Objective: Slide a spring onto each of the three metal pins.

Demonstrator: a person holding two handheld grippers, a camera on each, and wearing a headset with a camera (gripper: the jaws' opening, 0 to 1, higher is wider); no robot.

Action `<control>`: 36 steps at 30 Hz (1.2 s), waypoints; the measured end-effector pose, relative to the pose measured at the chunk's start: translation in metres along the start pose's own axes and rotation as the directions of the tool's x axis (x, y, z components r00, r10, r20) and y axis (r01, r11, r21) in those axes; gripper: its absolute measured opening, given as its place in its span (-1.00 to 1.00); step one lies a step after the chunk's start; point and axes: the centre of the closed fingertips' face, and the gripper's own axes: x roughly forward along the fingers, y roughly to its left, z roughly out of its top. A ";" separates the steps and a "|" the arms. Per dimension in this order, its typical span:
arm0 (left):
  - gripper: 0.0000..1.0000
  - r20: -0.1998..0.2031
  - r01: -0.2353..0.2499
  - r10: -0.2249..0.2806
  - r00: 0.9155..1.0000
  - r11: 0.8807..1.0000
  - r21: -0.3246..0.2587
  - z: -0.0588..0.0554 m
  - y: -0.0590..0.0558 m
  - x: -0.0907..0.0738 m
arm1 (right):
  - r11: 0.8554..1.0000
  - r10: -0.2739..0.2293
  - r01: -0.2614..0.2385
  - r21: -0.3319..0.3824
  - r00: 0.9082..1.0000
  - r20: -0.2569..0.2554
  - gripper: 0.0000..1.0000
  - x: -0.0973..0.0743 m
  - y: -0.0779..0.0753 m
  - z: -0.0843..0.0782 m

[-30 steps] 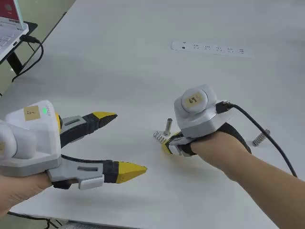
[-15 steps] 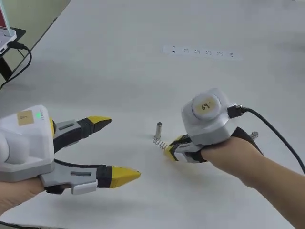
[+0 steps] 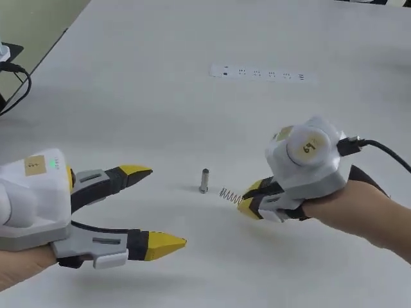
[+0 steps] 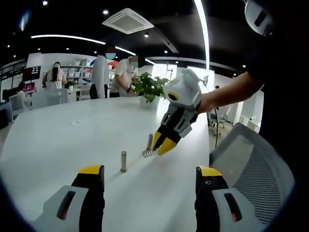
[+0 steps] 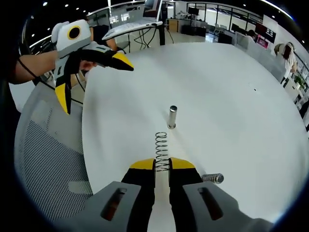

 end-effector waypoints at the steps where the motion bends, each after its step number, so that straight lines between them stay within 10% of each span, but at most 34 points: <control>1: 0.47 0.003 0.002 -0.002 1.000 1.000 -0.002 0.000 0.000 0.000 | 1.000 0.006 -0.006 -0.011 1.000 0.005 -0.85 -0.003 0.001 0.000; 19: 0.16 0.007 0.103 -0.103 0.995 0.994 0.031 0.002 -0.015 0.024 | 0.986 0.069 -0.066 -0.150 0.997 0.018 -0.86 -0.019 0.018 0.002; 36: -0.30 0.000 0.174 -0.174 0.985 0.983 0.059 0.005 -0.026 0.044 | 0.936 0.132 -0.116 -0.332 0.991 0.024 -0.86 -0.023 0.035 0.018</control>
